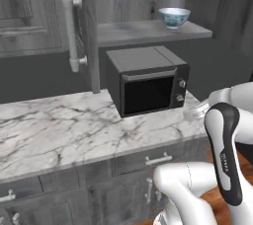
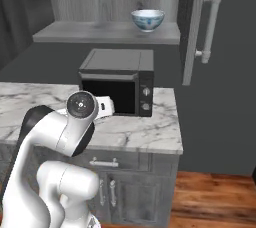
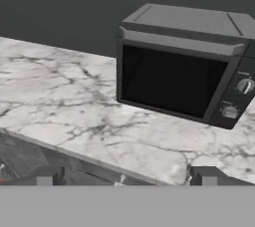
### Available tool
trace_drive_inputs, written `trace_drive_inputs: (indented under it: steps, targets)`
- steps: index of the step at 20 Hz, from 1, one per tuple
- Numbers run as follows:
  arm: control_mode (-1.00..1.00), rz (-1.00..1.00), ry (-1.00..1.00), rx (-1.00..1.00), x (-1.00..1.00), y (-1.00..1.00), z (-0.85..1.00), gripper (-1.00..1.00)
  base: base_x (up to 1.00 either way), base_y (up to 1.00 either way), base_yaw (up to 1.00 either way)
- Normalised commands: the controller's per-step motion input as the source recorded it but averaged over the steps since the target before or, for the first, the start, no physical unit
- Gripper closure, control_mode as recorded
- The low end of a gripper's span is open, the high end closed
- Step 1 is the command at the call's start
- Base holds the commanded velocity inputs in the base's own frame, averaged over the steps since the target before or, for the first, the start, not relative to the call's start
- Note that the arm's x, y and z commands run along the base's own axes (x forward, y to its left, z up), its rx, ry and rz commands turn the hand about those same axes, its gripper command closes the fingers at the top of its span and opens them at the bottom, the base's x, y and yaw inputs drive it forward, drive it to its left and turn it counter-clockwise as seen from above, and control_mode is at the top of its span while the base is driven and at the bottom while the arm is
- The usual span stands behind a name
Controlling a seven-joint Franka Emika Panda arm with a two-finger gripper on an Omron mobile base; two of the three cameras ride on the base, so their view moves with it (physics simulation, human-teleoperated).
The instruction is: Take the smaller bowl and place it next to the appetizer plate on the dining counter , and place the larger bowl next to the plate with cooked food.
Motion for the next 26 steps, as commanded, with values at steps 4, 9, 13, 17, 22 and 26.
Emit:
trace_drive_inputs:
  steps: [4,9,13,17,22,26]
  targets:
    - [1.00,0.00,0.00,0.00,0.00,0.00,0.00,-1.00,0.81,0.00,-0.08]
    - [1.00,0.00,0.00,0.00,0.00,0.00,0.00,-1.00,0.67,0.00,-0.05]
    - [1.00,0.00,0.00,0.00,0.00,0.00,0.00,-1.00,0.61,0.00,-0.02]
    - [-1.00,0.00,0.00,0.00,0.10,-0.01,0.00,-1.00,0.41,-0.01,0.00]
    - [-1.00,-0.07,-0.03,0.00,0.19,0.00,0.18,-1.00,0.00,0.00,0.00]
    - [-1.00,-0.16,-0.11,-0.02,-0.01,-0.01,0.66,-1.00,0.00,0.00,0.00]
